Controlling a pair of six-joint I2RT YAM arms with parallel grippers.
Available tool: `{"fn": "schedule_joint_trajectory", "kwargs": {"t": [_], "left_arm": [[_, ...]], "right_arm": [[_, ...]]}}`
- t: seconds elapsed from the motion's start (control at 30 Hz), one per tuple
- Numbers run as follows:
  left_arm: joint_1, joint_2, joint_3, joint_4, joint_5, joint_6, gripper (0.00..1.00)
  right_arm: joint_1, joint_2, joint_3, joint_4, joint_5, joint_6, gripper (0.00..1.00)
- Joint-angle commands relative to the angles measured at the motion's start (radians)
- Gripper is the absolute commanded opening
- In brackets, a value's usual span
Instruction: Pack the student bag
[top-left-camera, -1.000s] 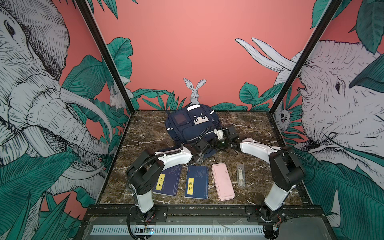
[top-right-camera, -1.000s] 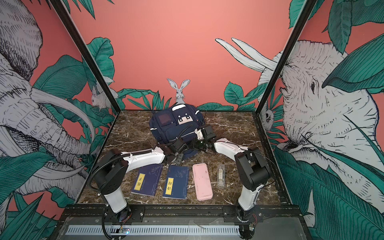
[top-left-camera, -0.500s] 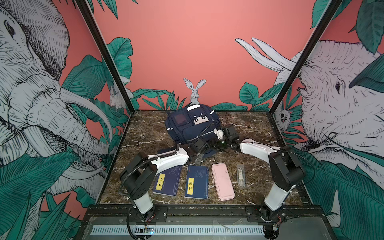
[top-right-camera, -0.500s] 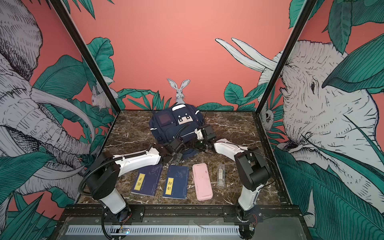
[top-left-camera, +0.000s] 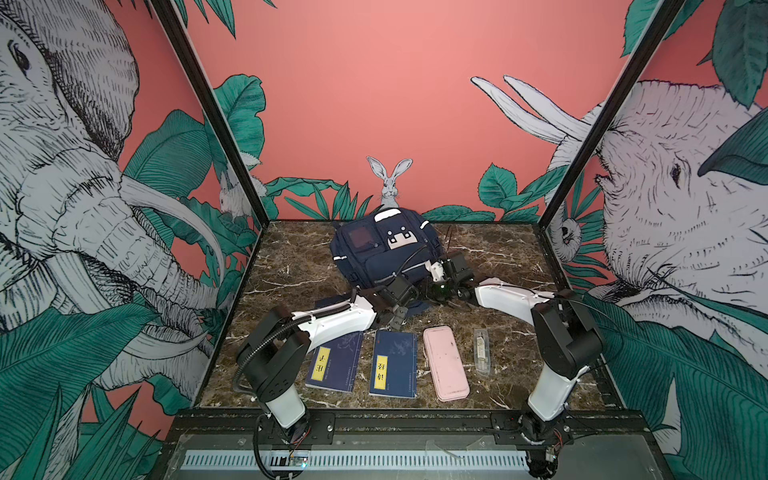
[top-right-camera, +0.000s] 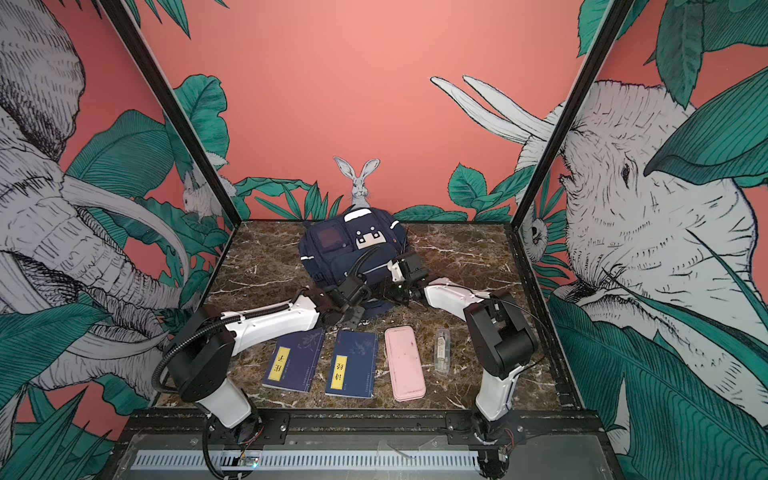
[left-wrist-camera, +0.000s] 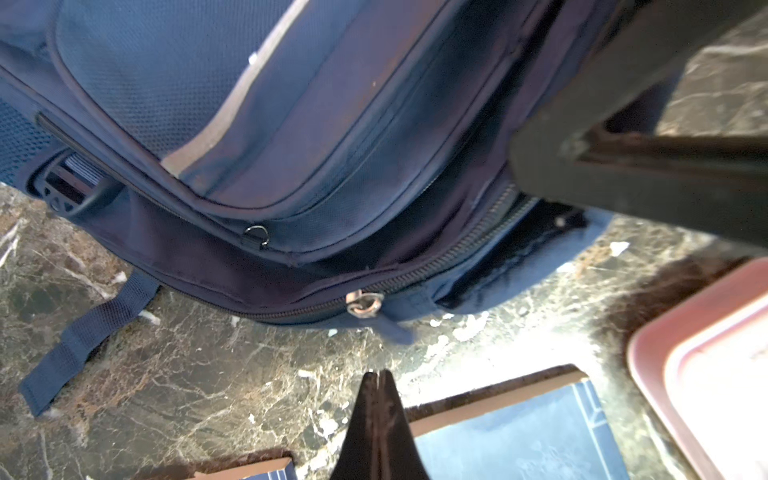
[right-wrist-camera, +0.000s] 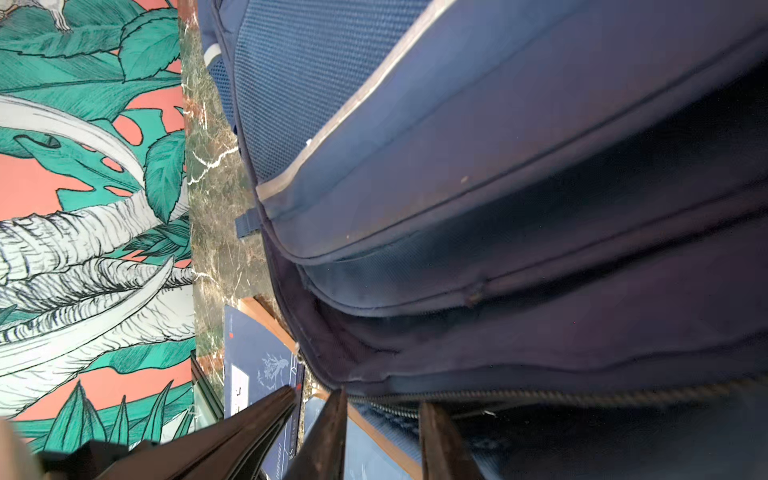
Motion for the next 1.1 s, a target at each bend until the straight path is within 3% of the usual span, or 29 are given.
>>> {"fn": "schedule_joint_trajectory", "kwargs": {"t": [0.0,0.4,0.8,0.9,1.07], "left_arm": [[-0.002,-0.046,-0.021,0.011,0.009,0.011,0.0],[-0.002,-0.045,-0.038,0.002,-0.003,0.011,0.0],[0.001,0.005,-0.032,0.045,0.015,-0.013,0.49],[0.008,0.024,-0.021,0.047,0.017,-0.017,0.54],[0.032,0.05,-0.007,0.04,0.021,-0.018,0.56]], "right_arm": [[0.002,0.028,0.026,0.005,0.019,-0.004,0.34],[0.008,0.006,0.027,-0.007,0.04,-0.009,0.31],[0.022,-0.108,0.082,-0.168,0.113,-0.125,0.35],[0.022,-0.077,0.121,-0.167,0.112,-0.131,0.37],[0.005,0.031,0.191,-0.125,0.066,-0.096,0.38]]}}
